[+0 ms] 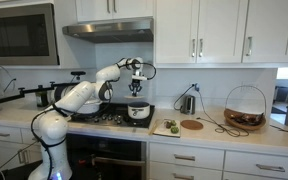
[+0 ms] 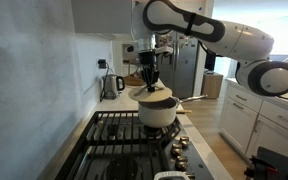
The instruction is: Pick the lid on the stove and put it on the uncovered pot
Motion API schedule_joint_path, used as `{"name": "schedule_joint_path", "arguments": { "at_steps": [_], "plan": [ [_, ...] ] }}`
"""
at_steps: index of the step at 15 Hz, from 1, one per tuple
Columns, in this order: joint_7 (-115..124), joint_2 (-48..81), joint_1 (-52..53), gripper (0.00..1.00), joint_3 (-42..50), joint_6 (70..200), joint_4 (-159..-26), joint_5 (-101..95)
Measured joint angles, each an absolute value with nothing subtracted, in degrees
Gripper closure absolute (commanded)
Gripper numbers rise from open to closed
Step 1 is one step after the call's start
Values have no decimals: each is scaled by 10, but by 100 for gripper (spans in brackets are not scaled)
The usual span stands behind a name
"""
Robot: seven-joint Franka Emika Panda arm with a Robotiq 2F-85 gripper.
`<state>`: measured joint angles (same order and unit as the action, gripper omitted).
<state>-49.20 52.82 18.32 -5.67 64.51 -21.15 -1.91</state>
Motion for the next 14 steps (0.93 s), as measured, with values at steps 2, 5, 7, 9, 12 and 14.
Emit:
{"name": "schedule_joint_path", "arguments": {
  "at_steps": [2, 5, 7, 9, 12, 14],
  "plan": [
    [-492, 528, 183, 75, -57, 645, -211, -19],
    [-492, 528, 183, 94, -57, 645, -211, -19],
    [-492, 531, 183, 94, -57, 646, -215, -19],
    [-492, 540, 179, 94, -57, 646, -215, -19],
    [-492, 551, 170, 94, -57, 646, -215, -19],
    [-492, 554, 162, 94, -57, 647, -214, -19]
  ]
}}
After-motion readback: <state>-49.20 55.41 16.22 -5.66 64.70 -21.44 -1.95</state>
